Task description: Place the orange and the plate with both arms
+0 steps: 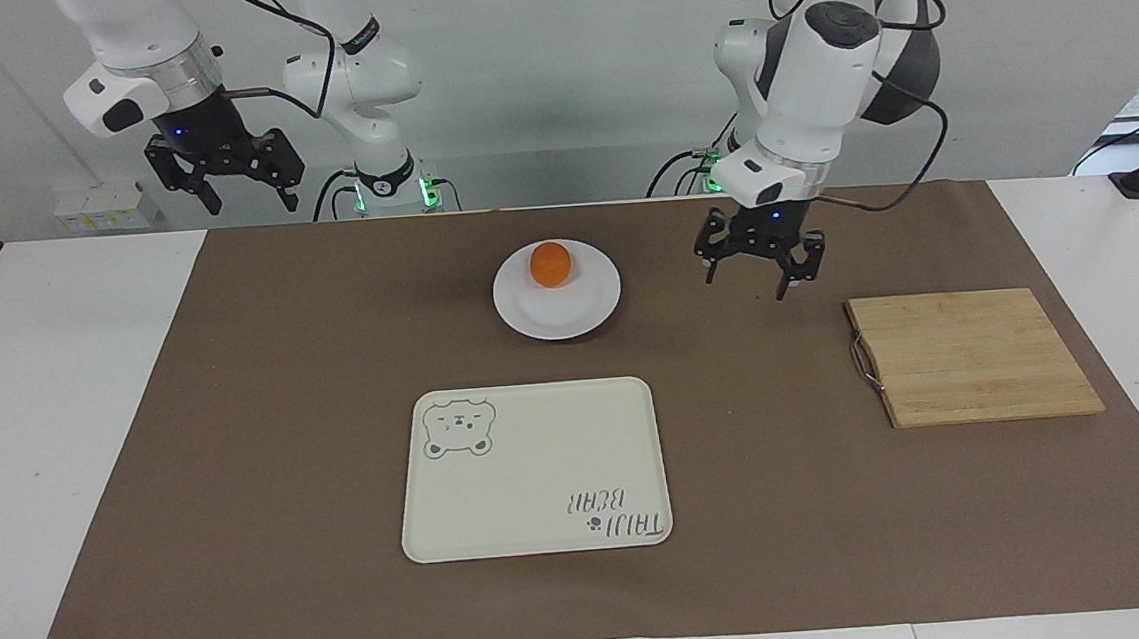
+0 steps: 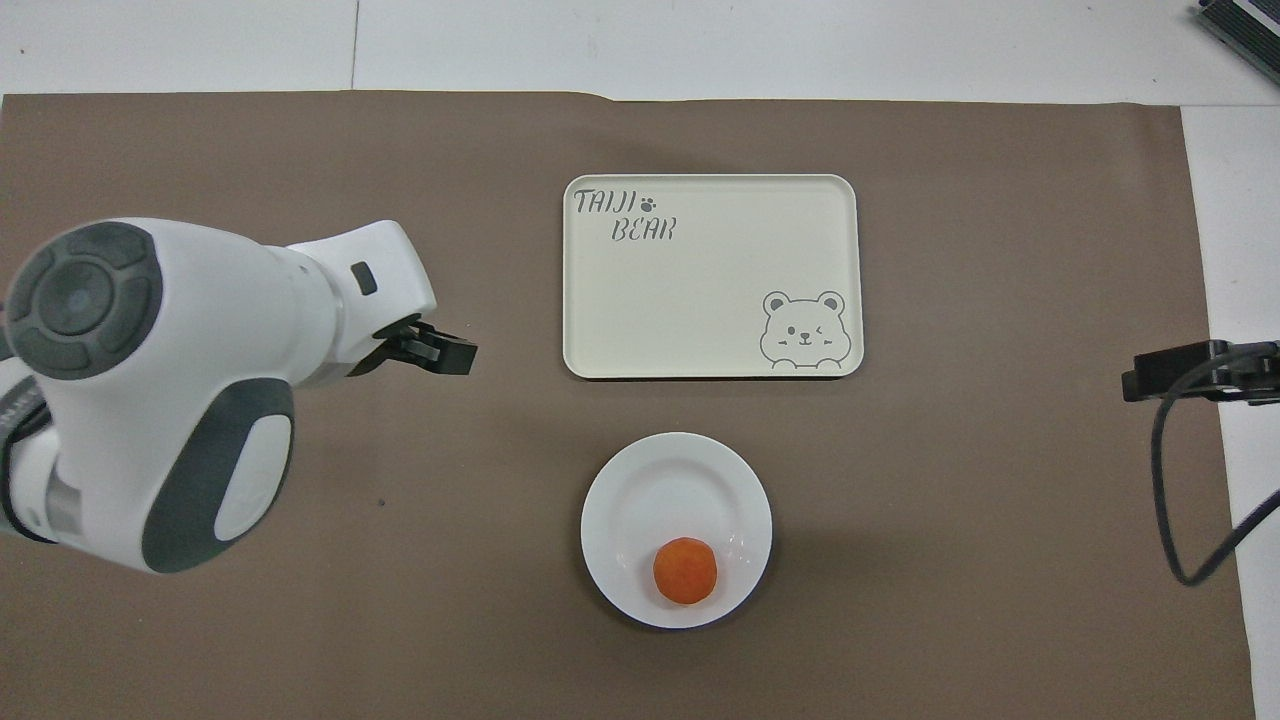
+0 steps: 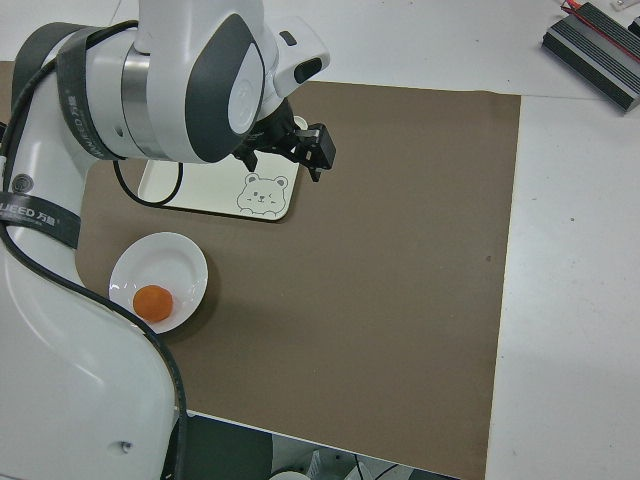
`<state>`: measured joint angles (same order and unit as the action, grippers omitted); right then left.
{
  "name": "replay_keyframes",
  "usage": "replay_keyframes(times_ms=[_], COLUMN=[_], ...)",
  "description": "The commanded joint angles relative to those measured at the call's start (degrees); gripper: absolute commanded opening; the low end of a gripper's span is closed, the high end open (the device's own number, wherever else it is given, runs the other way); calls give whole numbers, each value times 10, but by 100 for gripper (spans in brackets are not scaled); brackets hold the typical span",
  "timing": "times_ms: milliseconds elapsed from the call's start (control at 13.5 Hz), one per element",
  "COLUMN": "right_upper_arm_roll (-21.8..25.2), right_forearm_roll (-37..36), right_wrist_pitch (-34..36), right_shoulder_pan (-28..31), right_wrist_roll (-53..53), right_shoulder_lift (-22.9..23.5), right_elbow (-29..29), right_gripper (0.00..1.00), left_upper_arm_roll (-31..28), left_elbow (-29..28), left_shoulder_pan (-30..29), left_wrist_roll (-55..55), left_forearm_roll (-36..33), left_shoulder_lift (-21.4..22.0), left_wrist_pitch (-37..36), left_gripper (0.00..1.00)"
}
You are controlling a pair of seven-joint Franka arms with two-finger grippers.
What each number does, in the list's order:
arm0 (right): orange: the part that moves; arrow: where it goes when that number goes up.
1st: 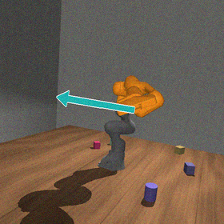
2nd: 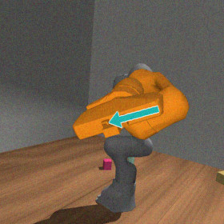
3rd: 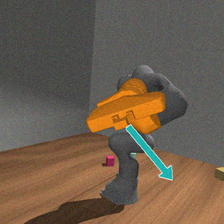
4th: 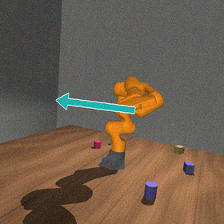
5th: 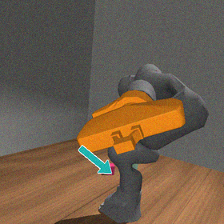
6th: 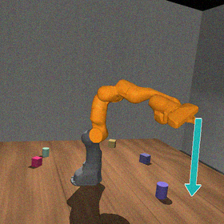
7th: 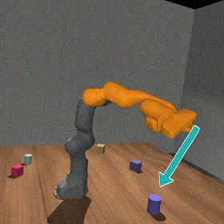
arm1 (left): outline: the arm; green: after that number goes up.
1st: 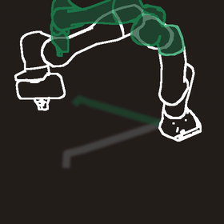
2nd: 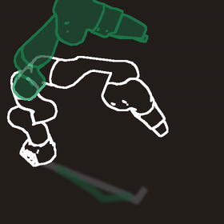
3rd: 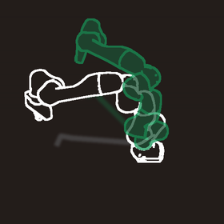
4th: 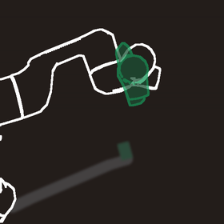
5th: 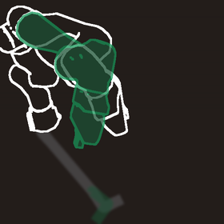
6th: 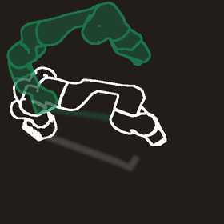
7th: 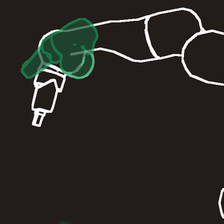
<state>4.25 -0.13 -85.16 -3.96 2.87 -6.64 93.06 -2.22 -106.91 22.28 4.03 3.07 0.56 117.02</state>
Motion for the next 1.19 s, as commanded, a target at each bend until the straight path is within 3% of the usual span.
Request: replay_keyframes(times_ms=[0, 519, 741, 963, 1111], right_upper_arm_roll=[-2, -2, -2, -2, -2], right_forearm_roll=[-5, -5, -4, -4, -4], right_wrist_pitch=[1, 0, 1, 0, 0], right_shoulder_pan=[6, 6, 6, 6, 6], right_wrist_roll=[-14, -14, -14, -14, -14], right_shoulder_lift=[-2, -2, -2, -2, -2], right_elbow=[1, 1, 1, 1, 1], right_gripper=[100, 100, 100, 100, 100], left_upper_arm_roll=[7, 6, 5, 1, 3], left_elbow=[48, 199, 229, 317, 312], left_shoulder_pan=[-53, -130, -139, -160, -167], left_wrist_roll=[61, 97, 97, 96, 97], left_forearm_roll=[-15, -36, -35, -34, -32], left_shoulder_lift=[-1, -7, -9, -65, -56], left_wrist_pitch=[-64, -239, -275, -336, -328], left_gripper=[100, 100, 100, 100, 100])
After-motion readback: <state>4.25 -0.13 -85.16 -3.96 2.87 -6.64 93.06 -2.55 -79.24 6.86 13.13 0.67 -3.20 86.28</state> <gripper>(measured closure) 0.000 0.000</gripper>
